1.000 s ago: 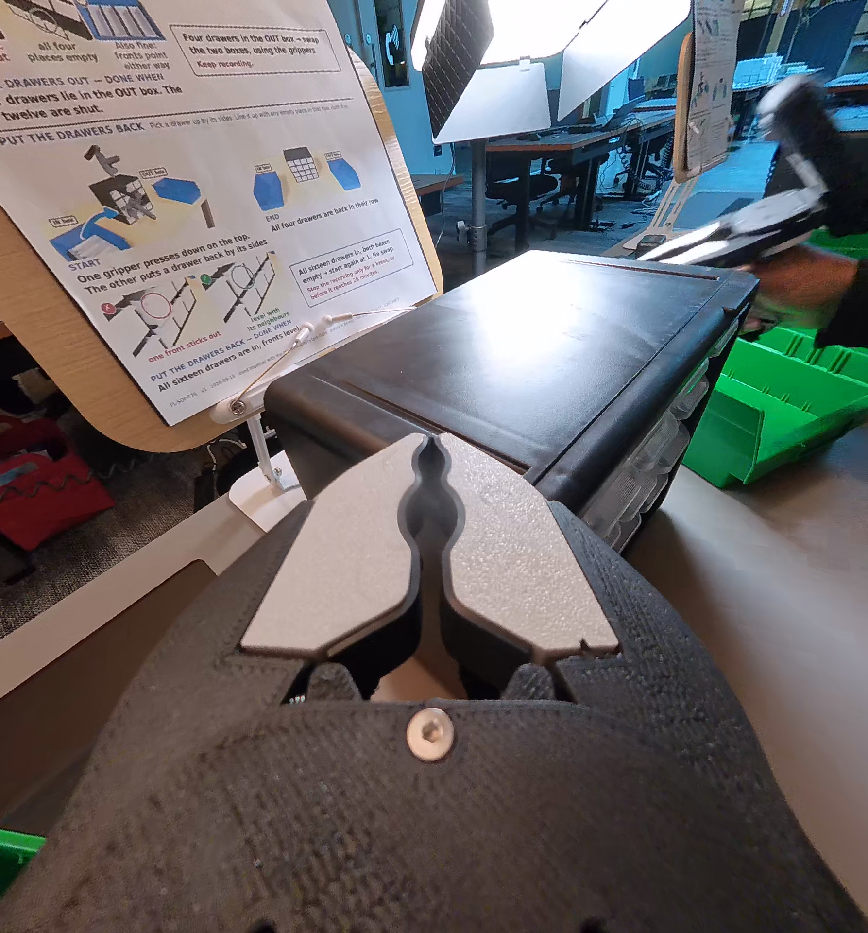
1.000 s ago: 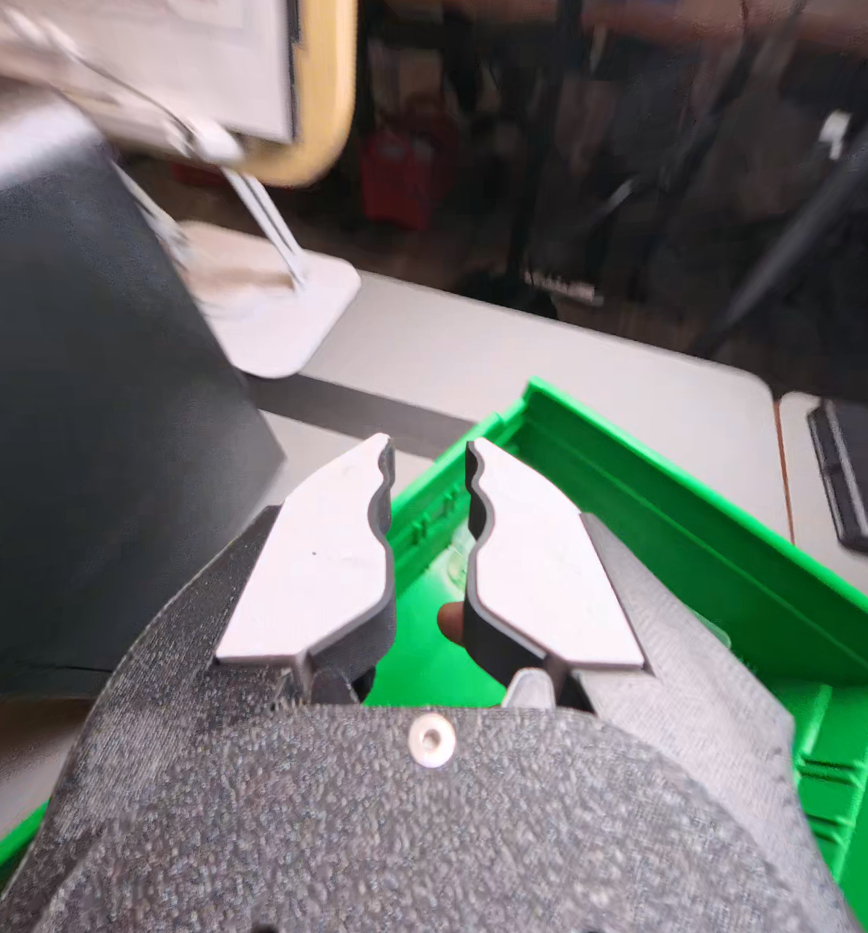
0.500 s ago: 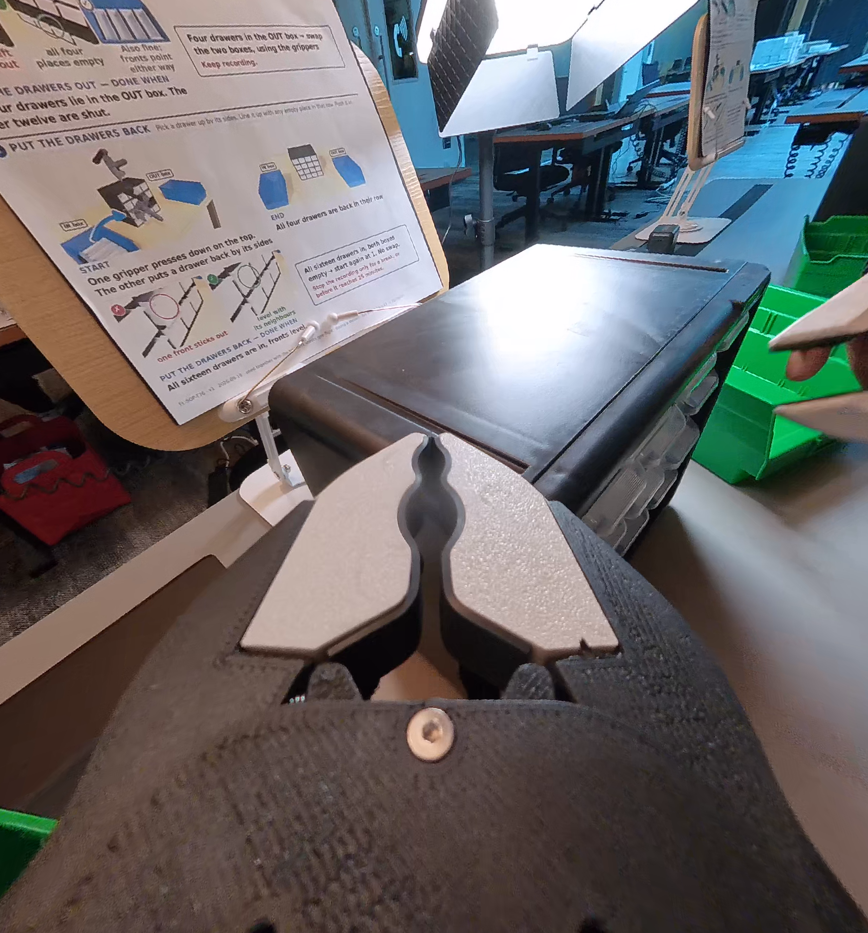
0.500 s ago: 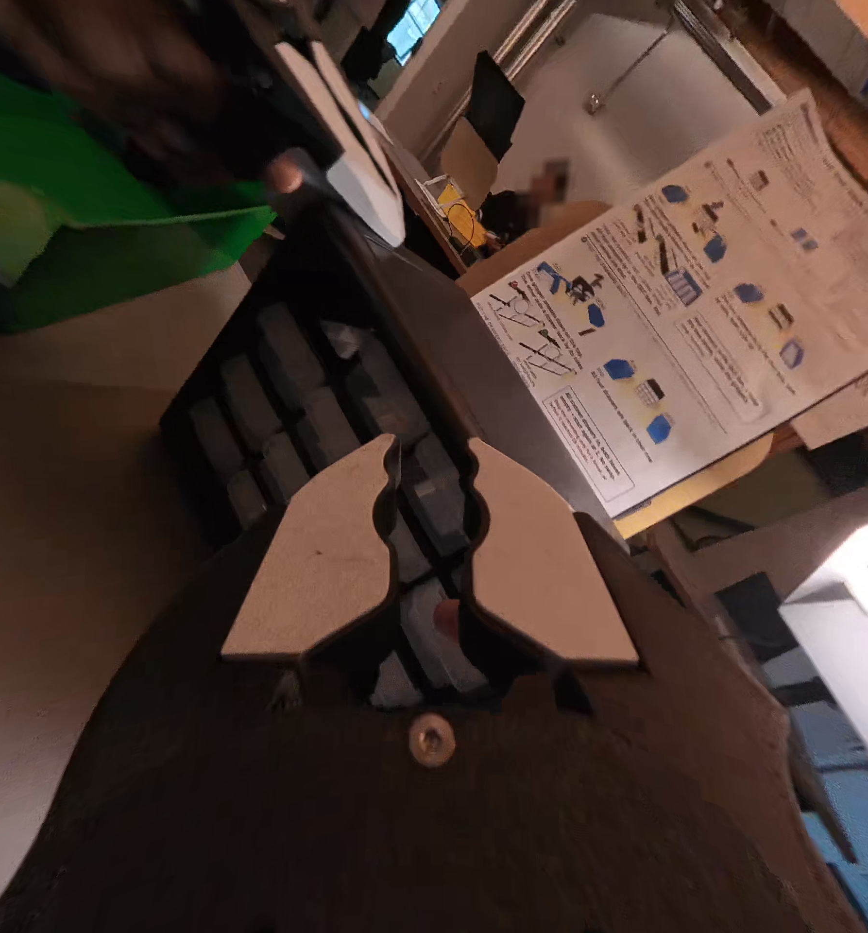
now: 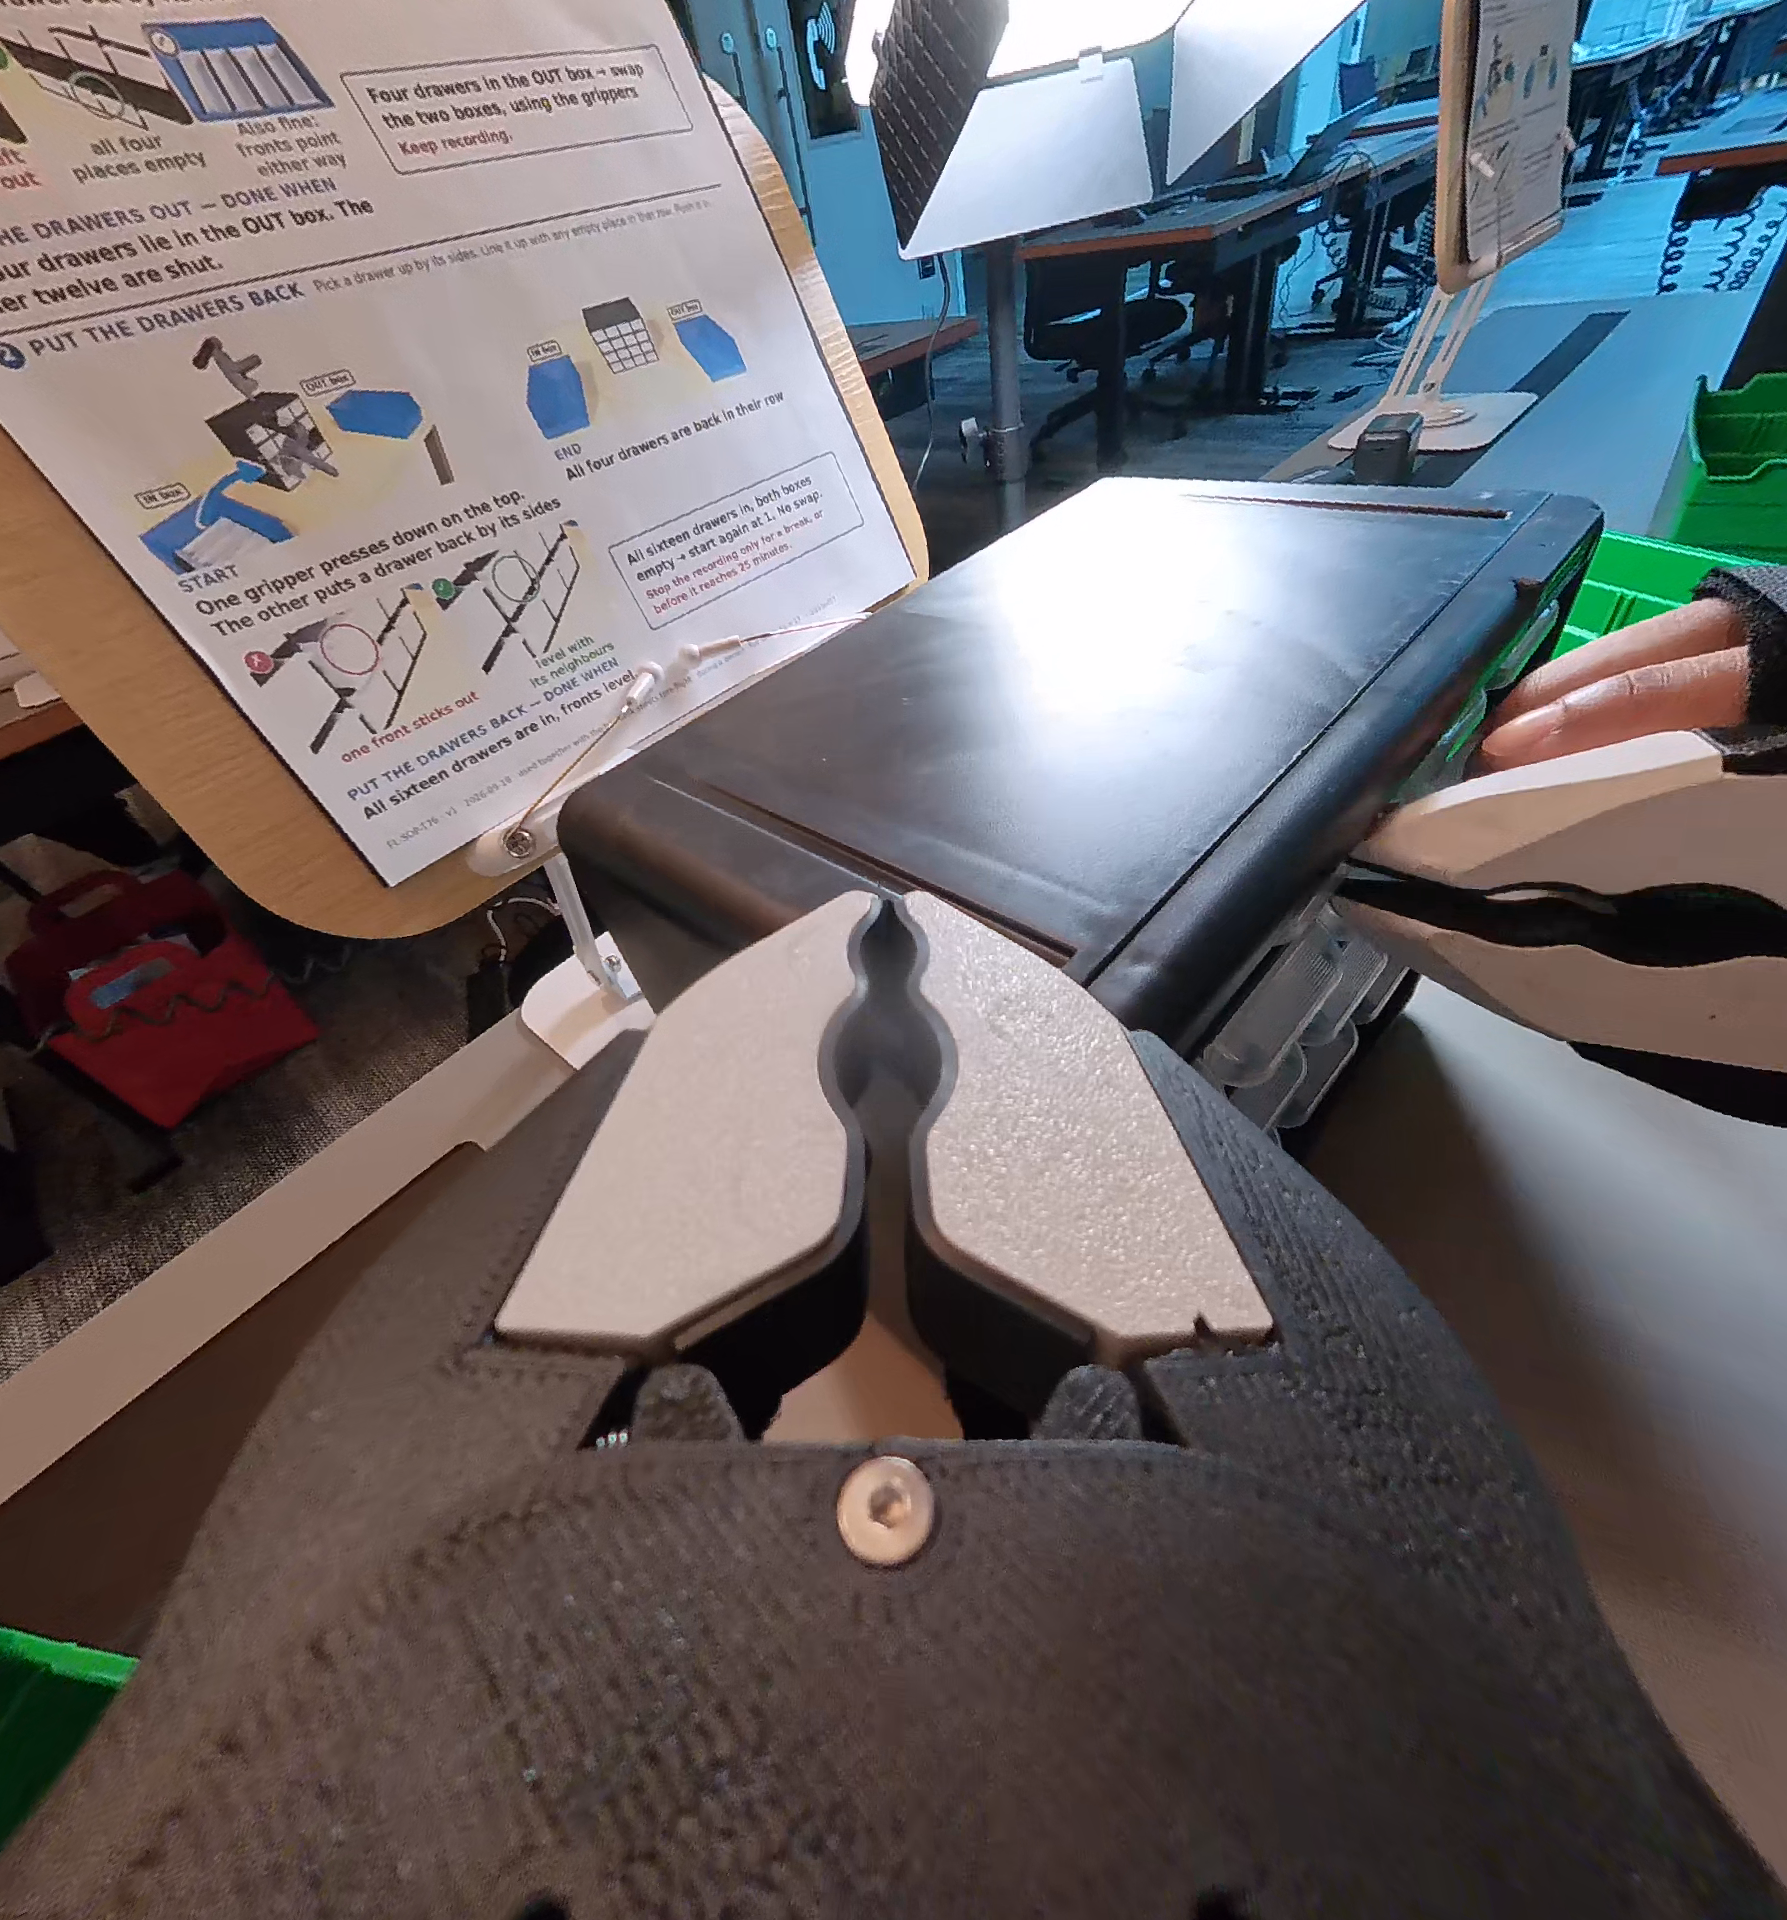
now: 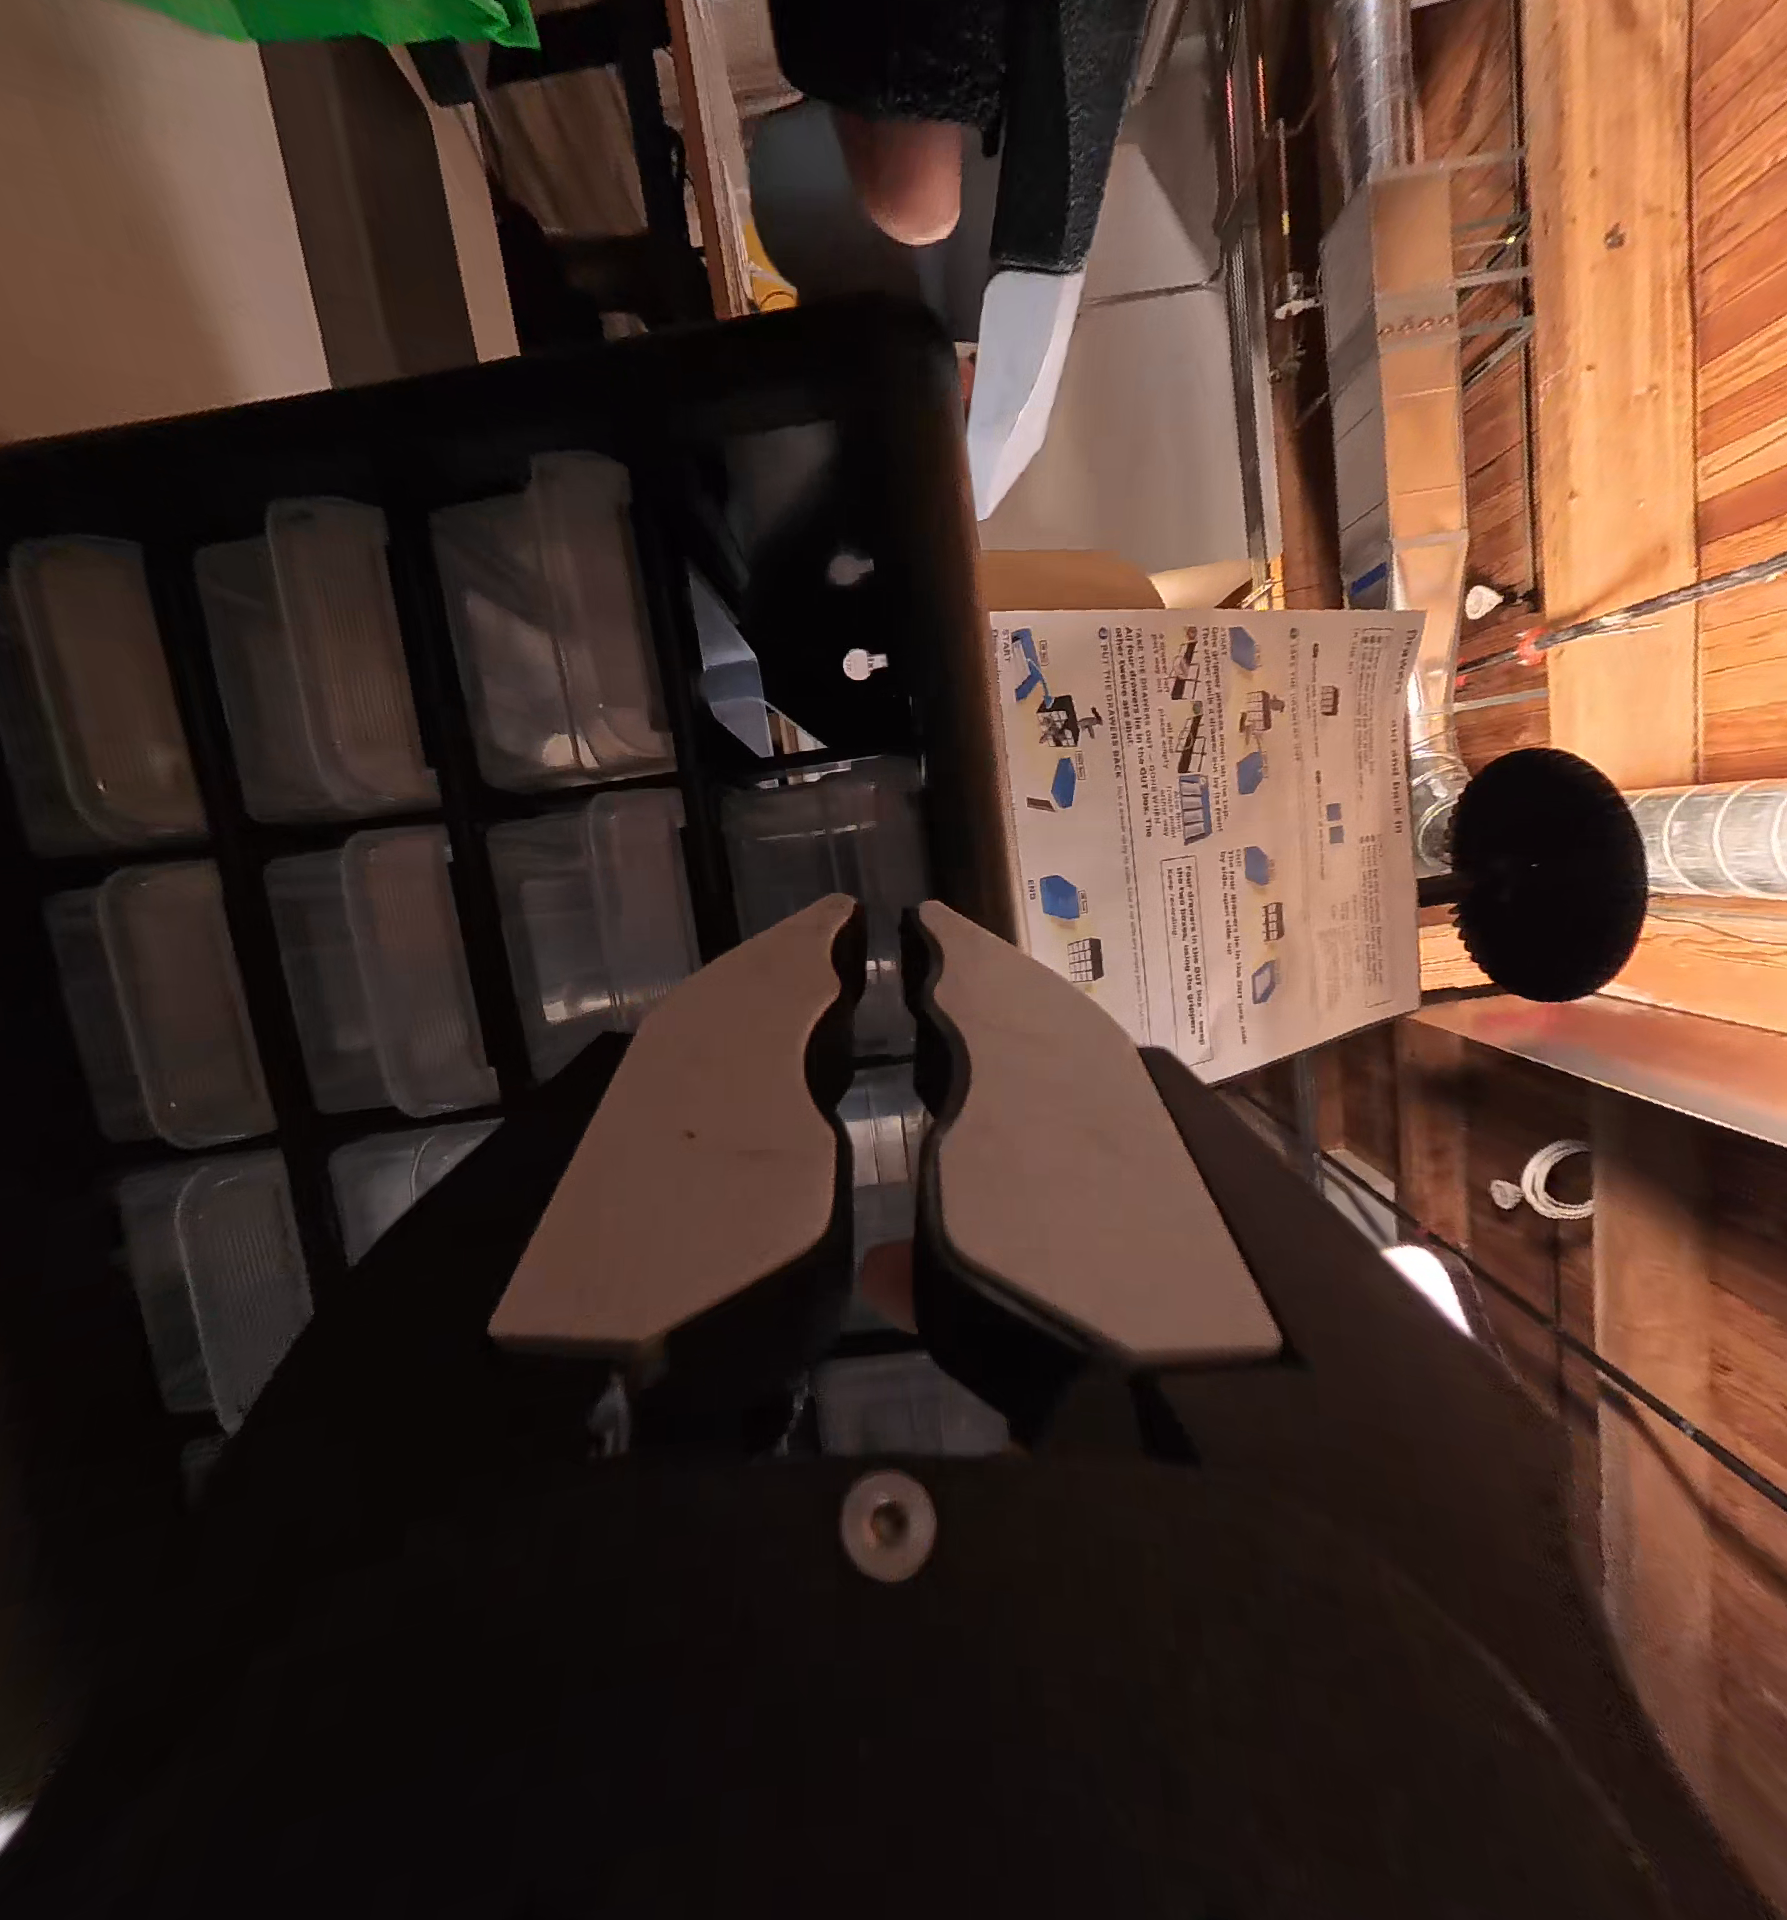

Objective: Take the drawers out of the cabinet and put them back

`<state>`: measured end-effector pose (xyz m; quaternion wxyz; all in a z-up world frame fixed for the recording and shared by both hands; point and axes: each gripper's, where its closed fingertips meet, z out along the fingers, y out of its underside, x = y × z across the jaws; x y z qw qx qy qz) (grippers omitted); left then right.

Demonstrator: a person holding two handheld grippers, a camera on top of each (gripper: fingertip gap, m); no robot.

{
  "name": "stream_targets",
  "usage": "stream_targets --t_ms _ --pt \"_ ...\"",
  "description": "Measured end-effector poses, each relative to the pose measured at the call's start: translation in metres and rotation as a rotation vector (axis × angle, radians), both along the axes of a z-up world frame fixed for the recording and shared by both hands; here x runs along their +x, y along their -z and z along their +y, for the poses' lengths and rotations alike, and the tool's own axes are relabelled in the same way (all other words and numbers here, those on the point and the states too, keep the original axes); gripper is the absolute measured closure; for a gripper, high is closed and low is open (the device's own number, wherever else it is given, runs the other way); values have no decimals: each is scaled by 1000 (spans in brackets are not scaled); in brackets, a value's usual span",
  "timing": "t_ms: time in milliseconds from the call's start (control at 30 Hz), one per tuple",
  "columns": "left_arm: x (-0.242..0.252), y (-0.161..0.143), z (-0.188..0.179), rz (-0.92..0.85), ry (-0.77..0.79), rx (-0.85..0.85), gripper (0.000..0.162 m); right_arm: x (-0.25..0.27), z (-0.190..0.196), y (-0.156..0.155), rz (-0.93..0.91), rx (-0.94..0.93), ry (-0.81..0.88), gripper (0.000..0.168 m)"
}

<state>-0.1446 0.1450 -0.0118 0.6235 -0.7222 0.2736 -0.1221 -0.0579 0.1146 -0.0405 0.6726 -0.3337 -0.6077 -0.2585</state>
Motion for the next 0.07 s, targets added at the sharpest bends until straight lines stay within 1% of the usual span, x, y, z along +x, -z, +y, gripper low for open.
stream_targets --t_ms 33,67 --pt "0 0 0 1 1 0 162 0 0 0 -4 6 0 163" --pt "0 0 0 2 1 0 162 1 -1 1 -4 0 1 164"
